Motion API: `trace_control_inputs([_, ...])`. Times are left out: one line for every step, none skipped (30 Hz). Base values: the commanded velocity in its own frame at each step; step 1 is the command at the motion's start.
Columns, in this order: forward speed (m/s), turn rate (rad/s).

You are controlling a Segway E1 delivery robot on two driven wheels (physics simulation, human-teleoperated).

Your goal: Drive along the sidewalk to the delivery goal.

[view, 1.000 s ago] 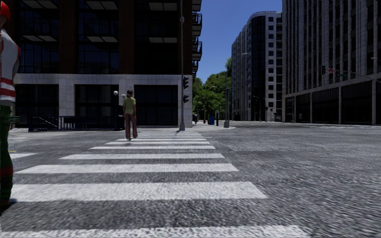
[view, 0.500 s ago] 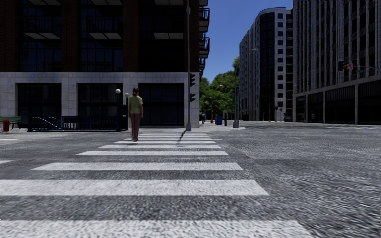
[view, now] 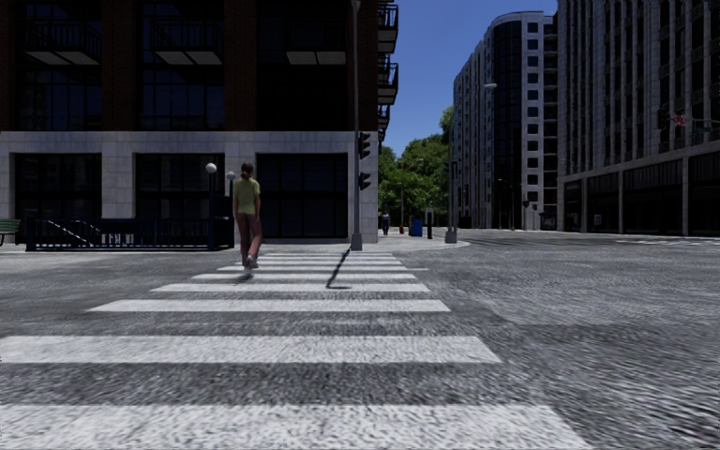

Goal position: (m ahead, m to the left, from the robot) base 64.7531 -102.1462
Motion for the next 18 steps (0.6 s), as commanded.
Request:
trace_control_inputs([1.78, 0.55])
trace_control_inputs([1.78, 0.68])
trace_control_inputs([1.78, 0.72])
trace_control_inputs([1.78, 0.73])
trace_control_inputs([1.78, 0.63])
trace_control_inputs([1.78, 0.63])
trace_control_inputs([1.78, 0.34])
trace_control_inputs([1.78, 0.14])
trace_control_inputs([1.78, 0.02])
trace_control_inputs([1.78, 0.0])
trace_control_inputs([1.78, 0.0])
trace_control_inputs([1.78, 0.0])
trace_control_inputs([1.78, 0.0])
trace_control_inputs([1.78, 0.0])
trace_control_inputs([1.78, 0.0])
trace_control_inputs([1.78, 0.0])
trace_control_inputs([1.78, 0.0])
trace_control_inputs([1.78, 0.0])
